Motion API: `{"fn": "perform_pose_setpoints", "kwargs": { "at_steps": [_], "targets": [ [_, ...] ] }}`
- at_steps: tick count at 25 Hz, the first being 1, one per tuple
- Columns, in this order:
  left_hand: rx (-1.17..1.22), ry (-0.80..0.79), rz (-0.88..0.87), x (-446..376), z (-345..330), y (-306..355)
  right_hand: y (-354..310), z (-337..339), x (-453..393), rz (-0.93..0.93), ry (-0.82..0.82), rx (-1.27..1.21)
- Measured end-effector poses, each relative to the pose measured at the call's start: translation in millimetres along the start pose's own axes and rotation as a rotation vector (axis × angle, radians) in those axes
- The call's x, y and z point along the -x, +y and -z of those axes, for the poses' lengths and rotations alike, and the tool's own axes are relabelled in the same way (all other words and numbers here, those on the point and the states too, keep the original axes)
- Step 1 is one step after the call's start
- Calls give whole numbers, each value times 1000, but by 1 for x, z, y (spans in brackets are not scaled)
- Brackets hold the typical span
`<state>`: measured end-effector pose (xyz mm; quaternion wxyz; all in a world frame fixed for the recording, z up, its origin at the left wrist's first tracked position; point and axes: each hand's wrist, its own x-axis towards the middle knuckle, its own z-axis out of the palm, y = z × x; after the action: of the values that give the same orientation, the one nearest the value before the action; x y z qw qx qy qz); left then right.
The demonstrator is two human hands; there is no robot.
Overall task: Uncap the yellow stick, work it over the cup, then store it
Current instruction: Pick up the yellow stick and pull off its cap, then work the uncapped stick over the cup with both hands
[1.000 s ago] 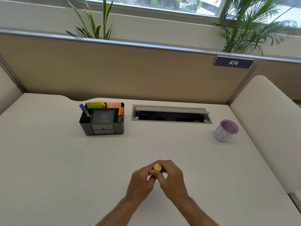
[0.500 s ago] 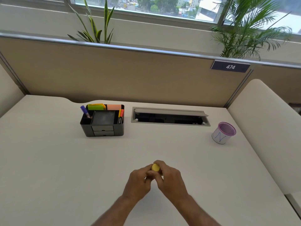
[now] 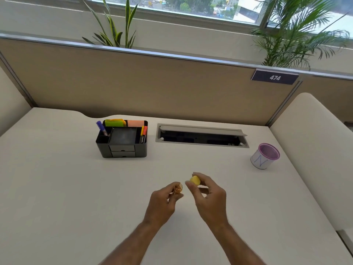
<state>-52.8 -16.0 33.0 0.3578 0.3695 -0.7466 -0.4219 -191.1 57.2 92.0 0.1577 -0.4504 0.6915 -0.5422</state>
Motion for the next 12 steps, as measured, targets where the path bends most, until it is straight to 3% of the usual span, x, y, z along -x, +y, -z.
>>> {"fn": "perform_pose_setpoints", "kwargs": {
  "at_steps": [3, 12],
  "targets": [
    [-5, 32, 41, 0, 1, -4, 12, 2, -4, -48, -15, 41],
    [-23, 75, 187, 6, 5, -22, 59, -18, 13, -175, -404, 586]
  ]
}}
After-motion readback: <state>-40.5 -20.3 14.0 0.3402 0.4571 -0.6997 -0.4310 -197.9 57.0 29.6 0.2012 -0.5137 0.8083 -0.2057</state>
